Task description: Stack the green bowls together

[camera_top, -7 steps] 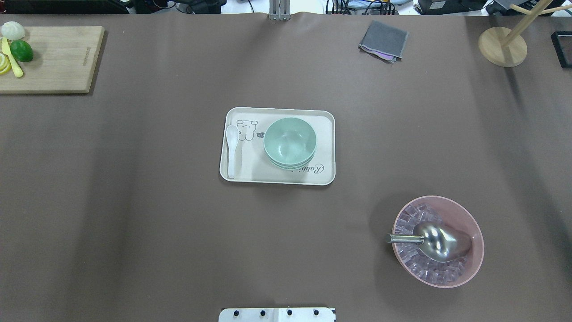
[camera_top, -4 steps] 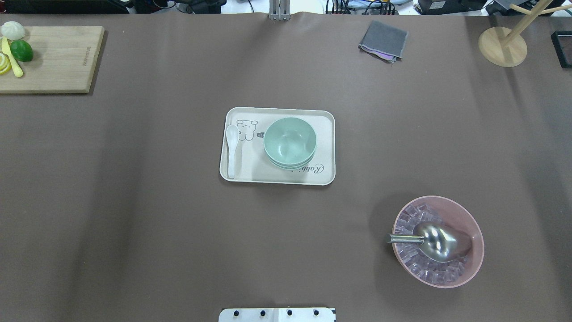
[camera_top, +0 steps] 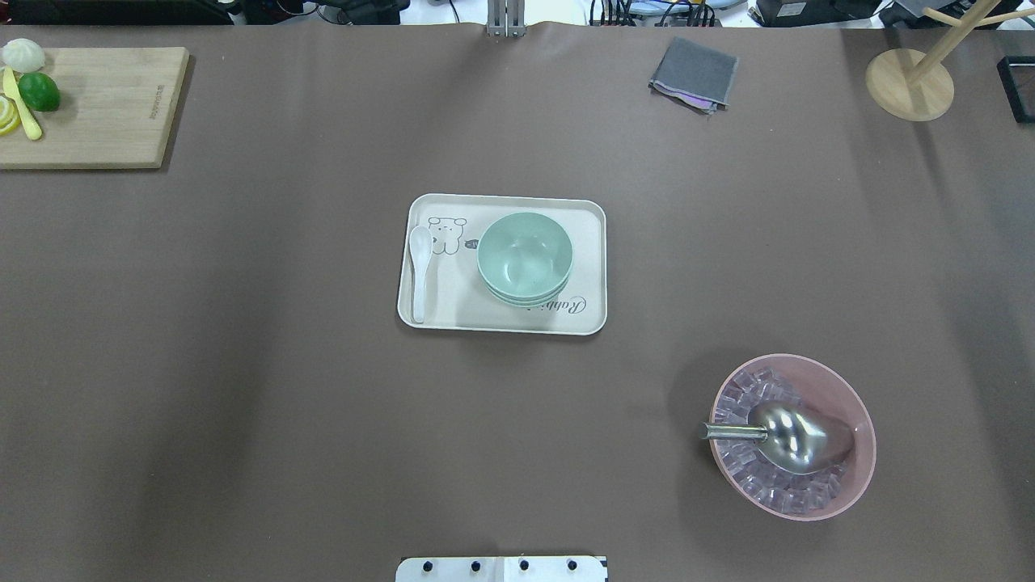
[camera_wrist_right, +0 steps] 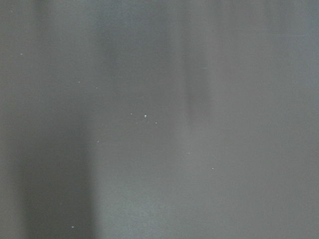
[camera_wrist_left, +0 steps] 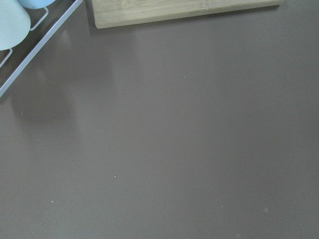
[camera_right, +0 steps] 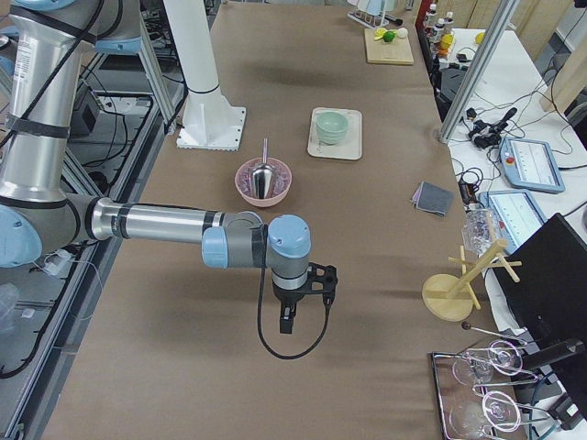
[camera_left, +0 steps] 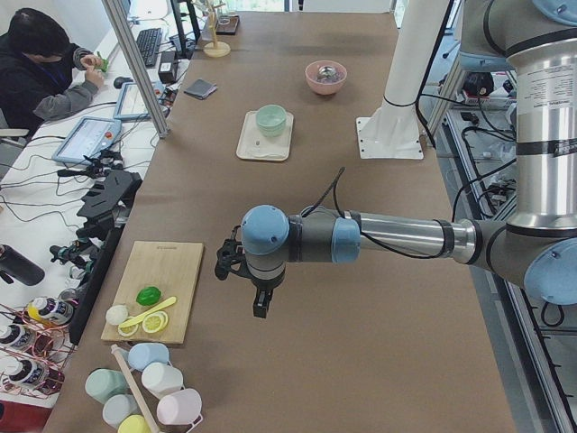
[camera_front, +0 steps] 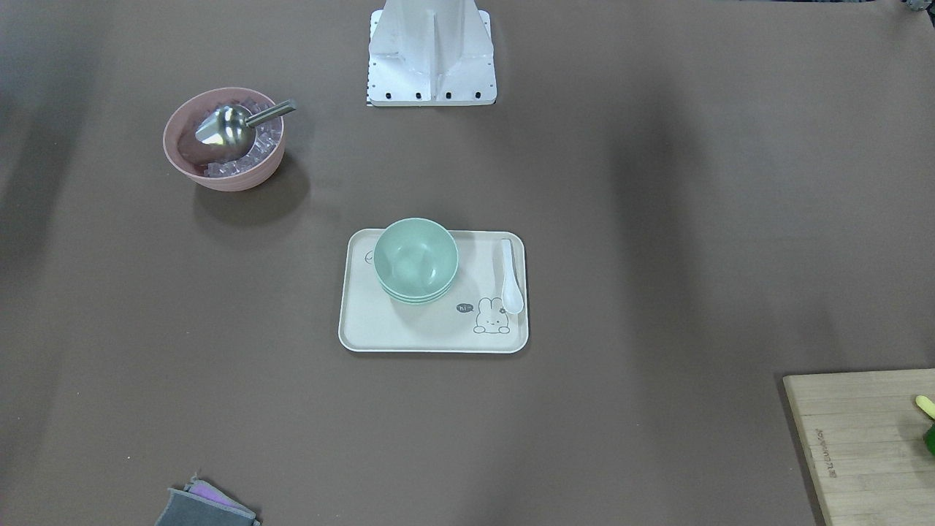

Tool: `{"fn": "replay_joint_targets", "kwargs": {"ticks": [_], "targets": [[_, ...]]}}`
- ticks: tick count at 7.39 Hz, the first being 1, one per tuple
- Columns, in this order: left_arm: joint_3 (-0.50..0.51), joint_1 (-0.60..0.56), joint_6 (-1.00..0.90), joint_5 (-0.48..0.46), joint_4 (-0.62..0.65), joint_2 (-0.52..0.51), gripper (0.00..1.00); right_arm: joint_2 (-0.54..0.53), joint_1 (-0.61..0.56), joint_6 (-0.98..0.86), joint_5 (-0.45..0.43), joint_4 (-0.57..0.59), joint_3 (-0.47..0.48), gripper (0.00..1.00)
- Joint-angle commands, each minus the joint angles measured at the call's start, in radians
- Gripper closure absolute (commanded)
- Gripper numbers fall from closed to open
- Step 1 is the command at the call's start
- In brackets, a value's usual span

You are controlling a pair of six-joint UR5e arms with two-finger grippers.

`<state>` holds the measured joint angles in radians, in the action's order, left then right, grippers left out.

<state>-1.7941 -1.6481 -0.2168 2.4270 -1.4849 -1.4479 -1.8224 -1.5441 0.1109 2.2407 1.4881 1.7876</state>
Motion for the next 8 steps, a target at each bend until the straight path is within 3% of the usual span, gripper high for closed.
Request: {"fn": "replay_joint_targets", "kwargs": {"ticks": [1,3,8], "targets": [[-0.005,-0.001,-0.001,-0.002,0.002,0.007,0.02,0.009,0.012,-0.013,0.054,0.079,0.056,0.00],[-0.004,-0.001,-0.001,-0.008,0.002,0.011,0.02,0.006,0.019,-0.011,0.053,0.158,0.104,0.00],[-0.004,-0.001,0.001,-0.006,0.002,0.012,0.02,0.005,0.021,-0.007,0.051,0.149,0.098,0.00]]}}
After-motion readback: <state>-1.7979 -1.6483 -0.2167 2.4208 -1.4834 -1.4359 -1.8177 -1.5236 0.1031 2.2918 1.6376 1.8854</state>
